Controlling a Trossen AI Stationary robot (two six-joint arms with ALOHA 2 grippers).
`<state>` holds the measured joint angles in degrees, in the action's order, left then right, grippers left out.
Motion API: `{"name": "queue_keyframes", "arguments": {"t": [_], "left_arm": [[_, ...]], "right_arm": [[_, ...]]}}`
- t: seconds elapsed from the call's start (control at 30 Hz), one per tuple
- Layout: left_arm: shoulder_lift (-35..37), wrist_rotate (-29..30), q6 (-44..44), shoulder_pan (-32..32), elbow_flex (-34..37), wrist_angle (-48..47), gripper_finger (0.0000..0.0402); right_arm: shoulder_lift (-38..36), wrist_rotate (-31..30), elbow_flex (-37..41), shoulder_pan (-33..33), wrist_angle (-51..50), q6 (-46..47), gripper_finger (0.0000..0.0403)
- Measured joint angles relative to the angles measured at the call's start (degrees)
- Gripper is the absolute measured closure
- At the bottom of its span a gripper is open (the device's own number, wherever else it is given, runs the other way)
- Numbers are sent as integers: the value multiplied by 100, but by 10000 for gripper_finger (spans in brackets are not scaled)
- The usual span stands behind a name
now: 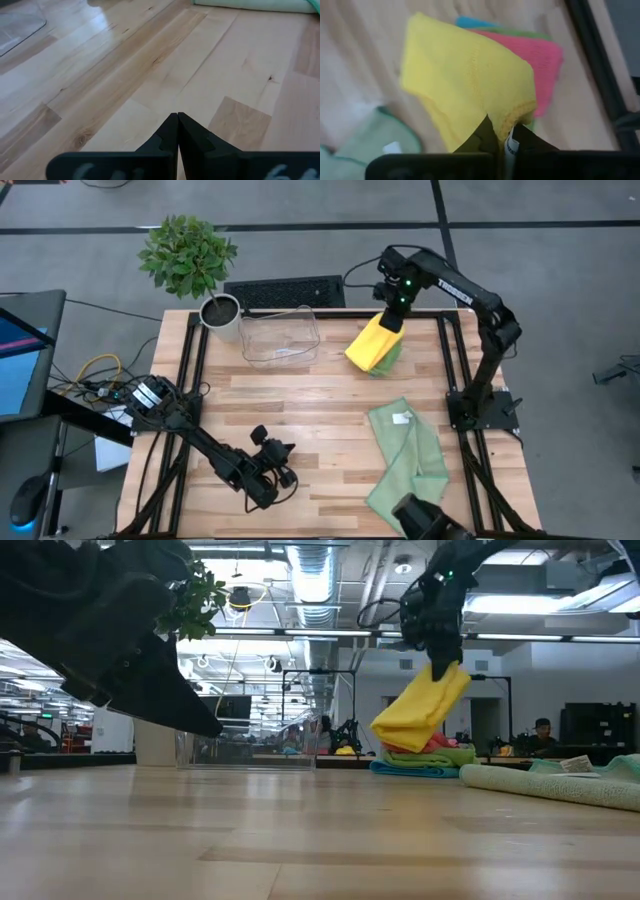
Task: Fold microfiber towels
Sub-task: Stack the yellow microfiber cloth on the pink microfiber cloth
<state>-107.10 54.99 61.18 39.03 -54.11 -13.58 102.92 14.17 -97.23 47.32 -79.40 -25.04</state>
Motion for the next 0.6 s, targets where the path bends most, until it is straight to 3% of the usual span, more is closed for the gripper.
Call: {"name": "queue_keyframes", "arguments": {"t": [0.33,0.6], "left_arm": [[-1,-82,-8,-57,0,-3,401],[-1,-88,-1,-57,0,-31,401]], "right_arm": [[520,-171,0,167,479,-67,366],[715,-954,2,194,763,-49,345]]}}
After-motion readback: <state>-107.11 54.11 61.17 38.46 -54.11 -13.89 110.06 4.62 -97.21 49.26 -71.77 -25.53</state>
